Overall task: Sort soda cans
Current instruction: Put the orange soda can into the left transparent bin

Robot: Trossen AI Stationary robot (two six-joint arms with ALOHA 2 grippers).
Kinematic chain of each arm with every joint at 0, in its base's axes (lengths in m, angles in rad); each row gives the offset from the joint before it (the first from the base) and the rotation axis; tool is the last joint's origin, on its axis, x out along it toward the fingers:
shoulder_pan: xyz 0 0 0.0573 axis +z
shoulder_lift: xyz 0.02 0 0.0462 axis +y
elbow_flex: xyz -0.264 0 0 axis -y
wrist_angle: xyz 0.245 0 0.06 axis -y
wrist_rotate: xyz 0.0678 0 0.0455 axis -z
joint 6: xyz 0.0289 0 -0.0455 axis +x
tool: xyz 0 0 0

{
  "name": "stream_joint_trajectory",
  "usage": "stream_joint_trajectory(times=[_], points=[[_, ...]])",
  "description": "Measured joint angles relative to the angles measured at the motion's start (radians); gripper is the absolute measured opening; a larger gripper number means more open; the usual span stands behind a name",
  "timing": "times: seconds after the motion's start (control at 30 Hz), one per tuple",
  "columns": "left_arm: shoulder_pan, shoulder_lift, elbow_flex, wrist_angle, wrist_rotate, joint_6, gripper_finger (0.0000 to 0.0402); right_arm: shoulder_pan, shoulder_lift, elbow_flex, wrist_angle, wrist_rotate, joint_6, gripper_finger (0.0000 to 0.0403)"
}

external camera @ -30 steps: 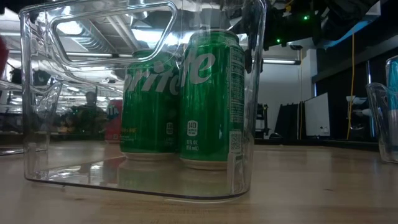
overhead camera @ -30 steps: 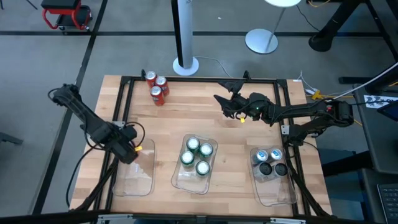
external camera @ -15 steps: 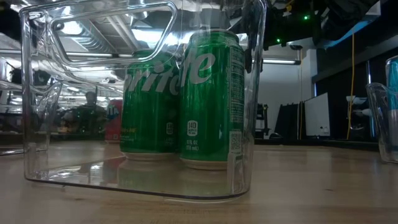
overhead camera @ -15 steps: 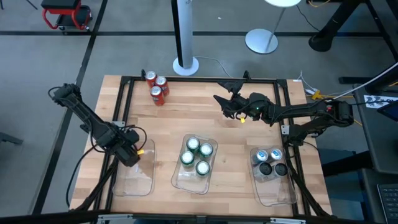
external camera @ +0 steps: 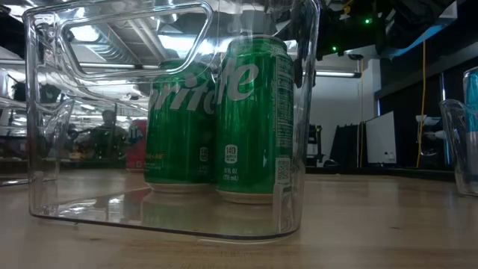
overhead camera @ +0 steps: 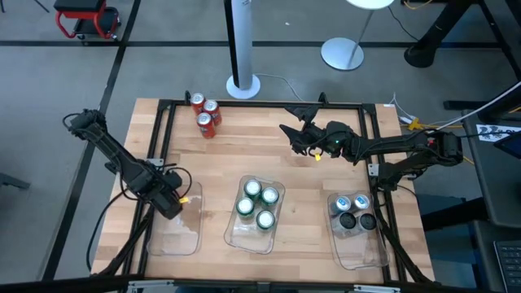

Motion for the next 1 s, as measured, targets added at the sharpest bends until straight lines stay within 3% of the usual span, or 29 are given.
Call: stream_joint_trajectory(times=[0.7,1.0], points=[[0.0,-0.004,0.035,-0.022,0.047,0.038,0.0336,0.0,0.0,0.0,0.0,-0.018,0.0,0.0399],[0.009,-0.004,0.138,-0.164,-0.038,0.034,0.0336,0.0,0.0,0.0,0.0,-0.018,0.0,0.0399]])
